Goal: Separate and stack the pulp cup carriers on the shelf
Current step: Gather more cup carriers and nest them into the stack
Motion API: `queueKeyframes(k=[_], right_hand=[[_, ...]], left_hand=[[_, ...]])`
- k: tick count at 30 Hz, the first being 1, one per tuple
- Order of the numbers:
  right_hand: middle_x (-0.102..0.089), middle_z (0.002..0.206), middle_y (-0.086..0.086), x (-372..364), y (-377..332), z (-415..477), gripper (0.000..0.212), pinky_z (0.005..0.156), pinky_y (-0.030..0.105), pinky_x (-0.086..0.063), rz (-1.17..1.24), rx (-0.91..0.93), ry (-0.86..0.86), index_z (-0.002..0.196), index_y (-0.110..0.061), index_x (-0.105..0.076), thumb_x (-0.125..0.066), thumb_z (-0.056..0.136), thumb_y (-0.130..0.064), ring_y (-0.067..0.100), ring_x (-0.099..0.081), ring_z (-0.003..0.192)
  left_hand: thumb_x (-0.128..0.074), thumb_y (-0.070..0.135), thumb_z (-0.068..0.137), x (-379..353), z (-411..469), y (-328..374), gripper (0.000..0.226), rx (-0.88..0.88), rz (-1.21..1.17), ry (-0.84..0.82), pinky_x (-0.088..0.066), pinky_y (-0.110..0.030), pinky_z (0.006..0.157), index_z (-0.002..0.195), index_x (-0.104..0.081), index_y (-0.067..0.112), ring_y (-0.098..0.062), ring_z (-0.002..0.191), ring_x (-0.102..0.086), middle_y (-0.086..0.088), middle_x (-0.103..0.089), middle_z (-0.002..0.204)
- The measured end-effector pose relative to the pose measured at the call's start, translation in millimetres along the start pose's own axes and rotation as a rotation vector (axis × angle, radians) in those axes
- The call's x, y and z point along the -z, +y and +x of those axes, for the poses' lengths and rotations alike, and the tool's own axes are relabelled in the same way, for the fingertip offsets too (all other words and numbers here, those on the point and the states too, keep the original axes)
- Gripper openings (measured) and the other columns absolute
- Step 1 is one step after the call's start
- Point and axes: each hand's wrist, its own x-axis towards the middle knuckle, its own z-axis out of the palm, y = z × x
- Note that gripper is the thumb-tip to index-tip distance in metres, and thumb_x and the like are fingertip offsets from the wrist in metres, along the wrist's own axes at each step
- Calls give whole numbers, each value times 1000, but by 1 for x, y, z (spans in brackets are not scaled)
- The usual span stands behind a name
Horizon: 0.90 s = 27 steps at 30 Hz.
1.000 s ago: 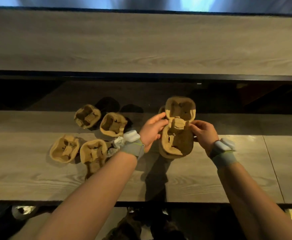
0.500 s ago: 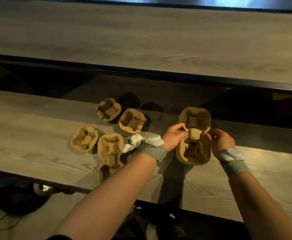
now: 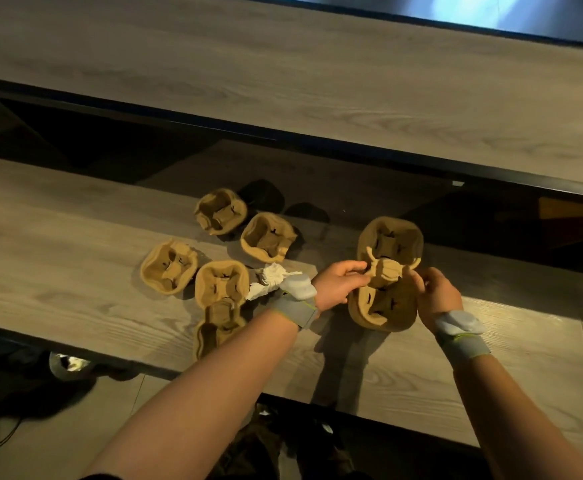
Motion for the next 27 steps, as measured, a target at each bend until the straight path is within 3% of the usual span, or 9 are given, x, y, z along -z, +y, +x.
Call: queueKeyframes(k=[4, 8, 12, 16, 19, 22, 27], right_hand=[[-58, 100, 12, -4, -23, -5, 30, 77, 49, -53, -39, 30, 54, 99, -15, -57, -55, 95, -45, 30, -58, 84], [-54, 94, 5, -19, -64, -16, 22, 71, 40, -49, -67, 151, 78, 93, -23, -54, -57, 93, -44, 22, -55, 78], [-58, 82, -11, -56, -104, -37, 20, 61, 26, -46, -63, 317, -210, 95, -31, -57, -51, 95, -50, 8, -57, 73], [-60, 88, -17, -104, -128, -63, 19, 64, 8, -40, -27, 440, -504, 103, -28, -63, -54, 96, -44, 1, -57, 78], [-65, 101, -10, -135, -128, -77, 29, 76, 21, -47, 25, 367, -686, 114, -26, -63, -53, 96, -46, 10, -62, 91], [-68, 112, 0, -168, -126, -88, 40, 87, 33, -51, 23, 293, -793, 127, -19, -60, -56, 95, -42, 20, -64, 100], [-70, 89, 0, -196, -127, -97, 20, 83, 43, -54, 6, 283, -809, 110, -20, -67, -61, 93, -27, 23, -66, 83]], left_hand=[[-54, 30, 95, 35, -20, -7, 39, -53, -11, 109, -48, -25, 74, 134, -53, 28, -13, 114, -55, 4, -58, 124], [-54, 27, 96, 100, -56, -30, 25, -55, -87, 297, -52, -32, 77, 119, -61, 33, -13, 106, -59, 7, -62, 112], [-52, 25, 98, 156, -94, -66, 24, 15, -112, 463, -53, -41, 87, 119, -62, 28, -19, 110, -60, -2, -65, 116], [-51, 27, 98, 177, -122, -101, 25, 85, -157, 555, -51, -35, 79, 120, -63, 22, -18, 109, -59, -2, -63, 120], [-51, 26, 97, 176, -133, -124, 15, 161, -138, 622, -47, -32, 72, 105, -63, 26, -19, 102, -59, -4, -62, 112], [-53, 30, 94, 176, -139, -147, 6, 263, -109, 644, -47, -35, 76, 96, -59, 29, -22, 96, -58, -5, -60, 103], [-51, 42, 94, 171, -139, -164, 19, 371, -186, 510, -49, -33, 74, 107, -60, 30, -25, 107, -59, -3, -63, 113]])
